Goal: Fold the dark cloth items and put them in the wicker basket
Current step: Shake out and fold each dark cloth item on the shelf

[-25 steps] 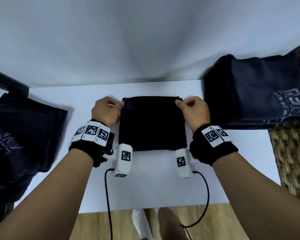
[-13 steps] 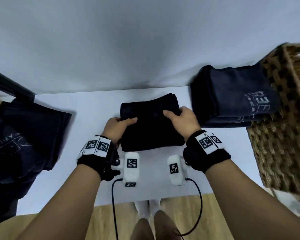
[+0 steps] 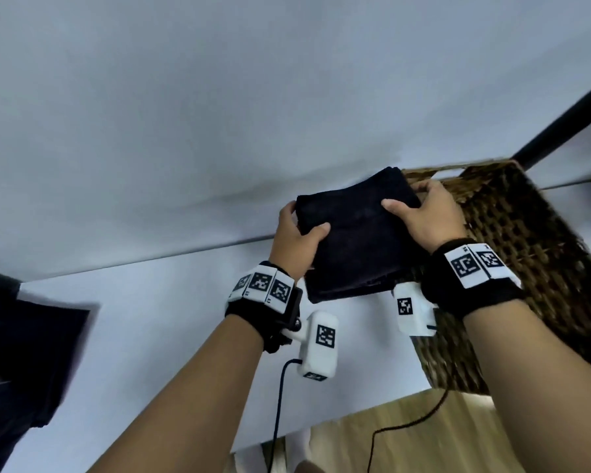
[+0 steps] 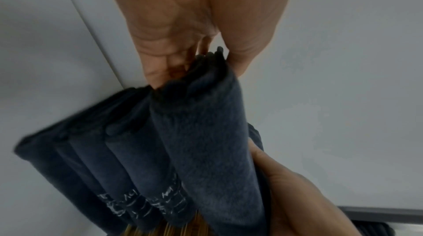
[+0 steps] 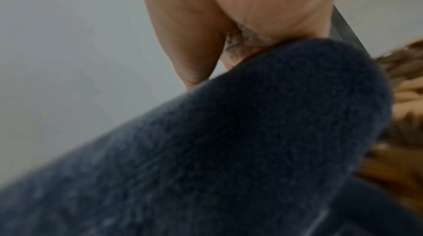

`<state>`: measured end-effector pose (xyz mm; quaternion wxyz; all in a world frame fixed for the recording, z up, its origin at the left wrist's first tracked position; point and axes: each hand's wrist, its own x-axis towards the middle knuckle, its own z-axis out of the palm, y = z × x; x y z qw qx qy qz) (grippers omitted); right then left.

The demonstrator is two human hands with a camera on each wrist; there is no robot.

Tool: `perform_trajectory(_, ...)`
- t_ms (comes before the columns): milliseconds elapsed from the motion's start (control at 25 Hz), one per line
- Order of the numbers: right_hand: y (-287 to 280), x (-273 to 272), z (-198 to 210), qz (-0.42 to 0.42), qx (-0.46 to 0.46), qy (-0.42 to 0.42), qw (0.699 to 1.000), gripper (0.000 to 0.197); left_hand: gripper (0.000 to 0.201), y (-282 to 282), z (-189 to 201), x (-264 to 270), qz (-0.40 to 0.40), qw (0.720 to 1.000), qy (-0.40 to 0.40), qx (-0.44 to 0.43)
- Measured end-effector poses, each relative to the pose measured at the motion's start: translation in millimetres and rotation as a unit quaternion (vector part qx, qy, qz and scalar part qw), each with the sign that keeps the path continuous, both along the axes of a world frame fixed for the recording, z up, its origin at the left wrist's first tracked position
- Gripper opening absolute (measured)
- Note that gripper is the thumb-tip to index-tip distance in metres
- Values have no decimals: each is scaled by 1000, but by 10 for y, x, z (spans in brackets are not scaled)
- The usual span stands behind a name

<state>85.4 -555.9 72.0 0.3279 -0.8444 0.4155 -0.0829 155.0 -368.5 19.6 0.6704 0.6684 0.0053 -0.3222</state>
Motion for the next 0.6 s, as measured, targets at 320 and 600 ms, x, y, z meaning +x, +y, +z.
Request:
perform_trajectory(320,-265,187,-362,91,-99,112,985,61,72,-294,-349,195,-24,997,-13,67)
perform_trajectory(600,-58,107,-408,171,-291,3,941,38,78,-288,-384,183,-68,964,-163,198)
